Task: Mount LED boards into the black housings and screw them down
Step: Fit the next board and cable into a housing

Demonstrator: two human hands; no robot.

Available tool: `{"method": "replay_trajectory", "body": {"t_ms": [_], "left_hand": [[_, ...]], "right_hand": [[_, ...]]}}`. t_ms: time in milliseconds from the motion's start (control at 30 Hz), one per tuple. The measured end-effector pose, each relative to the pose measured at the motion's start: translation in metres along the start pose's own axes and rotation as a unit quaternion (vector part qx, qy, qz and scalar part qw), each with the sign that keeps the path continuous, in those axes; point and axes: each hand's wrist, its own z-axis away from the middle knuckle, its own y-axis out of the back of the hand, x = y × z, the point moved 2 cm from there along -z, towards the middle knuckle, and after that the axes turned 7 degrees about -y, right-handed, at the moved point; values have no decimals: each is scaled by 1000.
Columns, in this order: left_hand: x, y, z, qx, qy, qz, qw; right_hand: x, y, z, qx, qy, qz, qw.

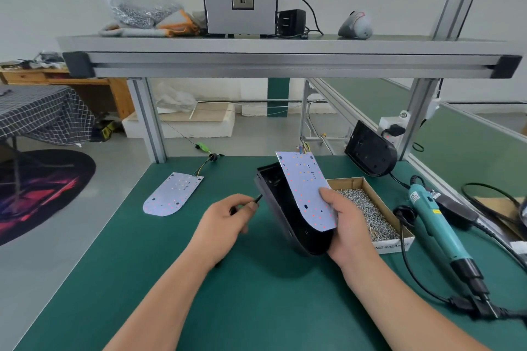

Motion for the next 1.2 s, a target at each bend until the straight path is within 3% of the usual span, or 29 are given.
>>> {"method": "replay_trajectory", "body": {"t_ms": [100, 167, 300, 433, 600, 833, 967, 1100, 1200], "left_hand": [[1, 0, 0, 21, 24, 6, 999], [4, -3, 4, 51, 48, 95, 993], [12, -12, 7, 62, 63, 288, 954], [13, -19, 7, 72, 98, 404, 907], [5, -14, 1, 141, 110, 387, 904], [-2, -7, 0, 173, 135, 367, 904], [-5, 1, 0, 197, 149, 354, 902], [-8, 5, 0, 207, 168, 333, 904], [-4, 4, 0, 192, 152, 342, 907]], "right_hand": [[0, 1, 1, 3, 3, -5, 1000], [4, -2, 2, 1, 0, -4, 1000], [11, -7, 2, -13, -12, -6, 1000], [15, -6, 1, -16, -18, 2, 1000], [16, -5, 0, -9, -13, 42, 999], [-3, -1, -1, -30, 15, 169, 985], [-7, 6, -4, -34, 29, 164, 986], [-11, 9, -4, -83, 48, 156, 983], [-13, 10, -2, -113, 35, 210, 970]]}}
